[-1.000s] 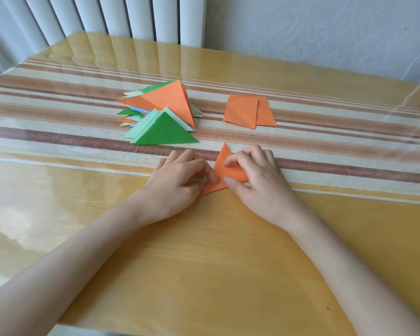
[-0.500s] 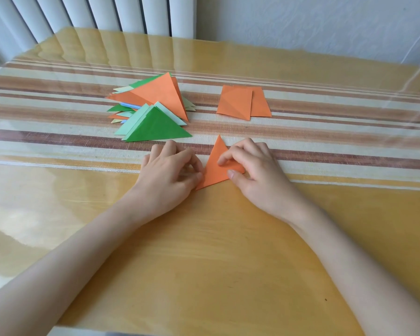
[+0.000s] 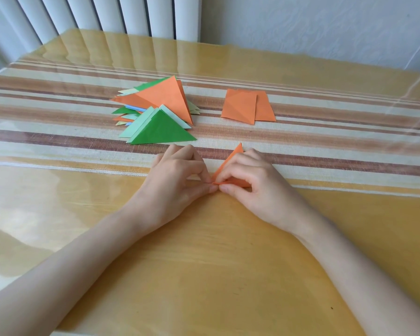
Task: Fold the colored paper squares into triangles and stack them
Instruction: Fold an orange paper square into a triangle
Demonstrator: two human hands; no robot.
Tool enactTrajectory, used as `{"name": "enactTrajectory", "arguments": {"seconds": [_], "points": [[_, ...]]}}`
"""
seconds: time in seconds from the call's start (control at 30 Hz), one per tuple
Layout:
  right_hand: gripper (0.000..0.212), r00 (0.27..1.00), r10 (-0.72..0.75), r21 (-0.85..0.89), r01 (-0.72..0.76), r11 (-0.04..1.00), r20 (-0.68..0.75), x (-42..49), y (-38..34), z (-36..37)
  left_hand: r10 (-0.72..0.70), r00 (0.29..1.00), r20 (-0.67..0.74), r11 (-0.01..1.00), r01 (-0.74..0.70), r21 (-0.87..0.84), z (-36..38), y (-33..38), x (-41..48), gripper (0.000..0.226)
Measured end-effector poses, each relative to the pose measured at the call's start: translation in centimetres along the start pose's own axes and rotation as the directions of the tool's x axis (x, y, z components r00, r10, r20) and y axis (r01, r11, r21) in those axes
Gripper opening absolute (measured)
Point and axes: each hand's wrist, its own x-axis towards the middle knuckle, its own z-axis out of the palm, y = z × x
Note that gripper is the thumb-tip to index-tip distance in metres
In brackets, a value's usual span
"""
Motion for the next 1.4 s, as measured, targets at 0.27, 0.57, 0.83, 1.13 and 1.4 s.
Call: {"name": "enactTrajectory", "arguments": {"seconds": [0.27,0.57,0.83,1.13,1.4], "points": [[0.005,0.987,0.156,0.081,-0.152,0.985,-0.042,0.0,0.1,-0.5,-0.158,0.986,0.059,0.987,0.16,-0.022,-0.2,-0.5,0.1,0.05],[0.026,0.952,0.039,-0.121,-0.002,0.993,0.302,-1.3,-1.2,-3.1,-0.07,0.993,0.097,0.996,0.075,-0.043,-0.8,0.0,0.3,0.011],[0.02,0.967,0.209,-0.058,-0.203,0.977,0.143,-1.1,0.2,-4.7,0.047,0.986,0.16,0.999,-0.049,0.007,-0.2,0.1,0.0,0.049],[0.036,0.965,0.131,-0.024,-0.129,0.991,0.229,-0.5,2.9,-3.5,-0.029,0.975,0.221,1.0,0.027,0.009,-0.6,0.1,0.2,0.061],[0.03,0.976,-0.123,-0.092,0.108,0.99,-0.182,-0.2,1.4,-2.8,-0.038,0.99,0.138,0.994,0.052,-0.097,-0.9,0.4,0.3,0.033]]}}
